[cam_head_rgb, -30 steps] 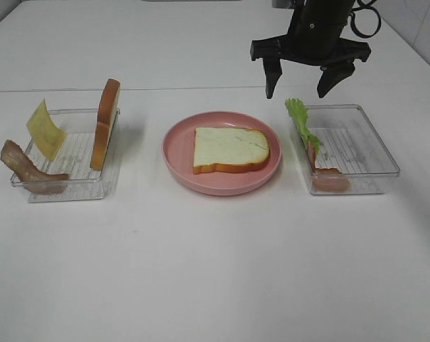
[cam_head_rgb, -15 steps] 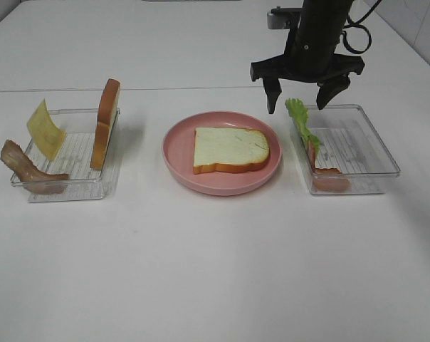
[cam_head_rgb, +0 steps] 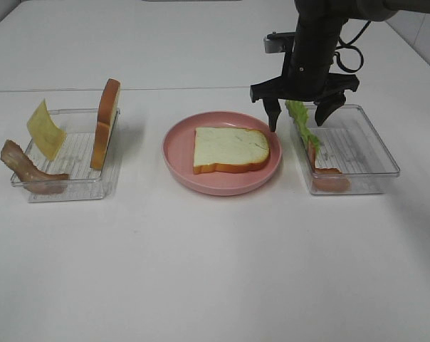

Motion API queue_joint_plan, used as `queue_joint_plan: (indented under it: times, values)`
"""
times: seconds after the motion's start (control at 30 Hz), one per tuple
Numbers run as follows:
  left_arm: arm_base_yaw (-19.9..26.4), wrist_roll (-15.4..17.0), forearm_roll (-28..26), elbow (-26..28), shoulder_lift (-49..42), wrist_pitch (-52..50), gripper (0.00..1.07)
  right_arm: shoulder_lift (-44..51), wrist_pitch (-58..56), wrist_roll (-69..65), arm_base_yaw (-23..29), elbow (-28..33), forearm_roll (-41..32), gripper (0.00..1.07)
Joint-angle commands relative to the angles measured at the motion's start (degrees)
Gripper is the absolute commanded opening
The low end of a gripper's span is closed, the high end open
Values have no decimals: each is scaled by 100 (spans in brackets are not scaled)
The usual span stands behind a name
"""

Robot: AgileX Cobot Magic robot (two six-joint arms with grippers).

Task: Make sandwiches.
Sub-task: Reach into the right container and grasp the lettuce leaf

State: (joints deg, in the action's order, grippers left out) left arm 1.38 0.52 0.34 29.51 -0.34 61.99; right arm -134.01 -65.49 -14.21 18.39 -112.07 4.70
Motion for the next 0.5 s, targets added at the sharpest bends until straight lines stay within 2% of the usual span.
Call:
queue_joint_plan:
  times: [0.03, 0.07, 0.1, 0.17, 0.23, 0.27, 0.33, 0.37, 0.43, 0.47, 0.5]
  values:
    - [-40, -6, 0, 0, -74, -40, 102, -11, 63, 23, -6, -17, 11, 68]
    - [-40, -6, 0, 0, -74, -40, 102, -11, 63, 23, -6, -17, 11, 68]
    - [-40, -6, 0, 0, -74, -40, 102, -11, 63, 23, -6, -17, 29, 62]
    - [-40, -6, 0, 0, -74, -40, 102, -11, 63, 17, -6, -17, 29, 59]
    - [-40, -6, 0, 0, -74, -40, 102, -11, 46, 17, -6, -17, 63, 47]
    - [-40, -6, 0, 0, -74, -40, 102, -11, 46, 17, -6, -17, 63, 47]
    - [-40, -6, 0, 0, -74, -40, 102, -6, 46, 17, -6, -17, 74, 38]
    - [-40, -6, 0, 0, -74, -40, 102, -6, 46, 17, -6, -17, 74, 38]
    - [-40, -6, 0, 0, -74, -40, 102, -6, 46, 17, -6, -17, 103, 26]
    - [-40, -6, 0, 0, -74, -40, 102, -6, 46, 17, -6, -17, 103, 26]
    - [-40, -6, 0, 0, -74, -40, 102, -6, 46, 17, -6, -17, 160, 16]
